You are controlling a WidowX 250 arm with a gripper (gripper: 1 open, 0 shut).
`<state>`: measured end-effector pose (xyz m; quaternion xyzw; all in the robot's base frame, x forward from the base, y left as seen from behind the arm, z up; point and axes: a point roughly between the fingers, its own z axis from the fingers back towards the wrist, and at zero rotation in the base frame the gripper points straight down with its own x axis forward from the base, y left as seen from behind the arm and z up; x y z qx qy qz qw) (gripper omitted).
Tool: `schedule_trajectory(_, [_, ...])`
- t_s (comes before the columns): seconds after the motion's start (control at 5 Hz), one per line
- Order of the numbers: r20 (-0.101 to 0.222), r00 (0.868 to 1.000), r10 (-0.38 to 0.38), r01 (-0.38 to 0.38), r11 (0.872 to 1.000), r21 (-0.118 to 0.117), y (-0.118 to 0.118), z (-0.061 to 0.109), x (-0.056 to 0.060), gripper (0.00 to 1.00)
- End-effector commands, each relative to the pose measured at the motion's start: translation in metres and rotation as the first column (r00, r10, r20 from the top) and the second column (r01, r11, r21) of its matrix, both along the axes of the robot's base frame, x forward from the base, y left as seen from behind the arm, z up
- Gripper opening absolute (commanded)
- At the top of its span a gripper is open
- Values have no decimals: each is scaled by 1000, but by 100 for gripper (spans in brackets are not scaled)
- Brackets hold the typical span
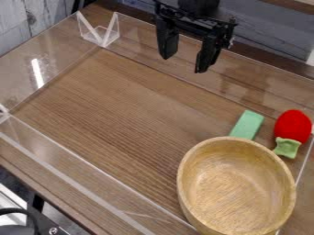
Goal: Move the red object to the left side of the table
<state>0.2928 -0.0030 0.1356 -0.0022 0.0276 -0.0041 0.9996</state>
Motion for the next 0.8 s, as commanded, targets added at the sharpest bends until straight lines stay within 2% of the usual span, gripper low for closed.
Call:
schedule_trajectory(0.0, [-28, 998, -49, 49, 999, -3, -8, -18, 3, 100])
schedule_trajectory(0.2, [-12, 997, -78, 77, 997, -21, -40, -27, 17, 100])
schedule_trajectory(0.4, [10, 991, -137, 137, 990, -31, -78, -32, 33, 100])
schedule_trajectory(0.6, [14, 979, -205, 206, 978, -38, -95, -35, 35, 100])
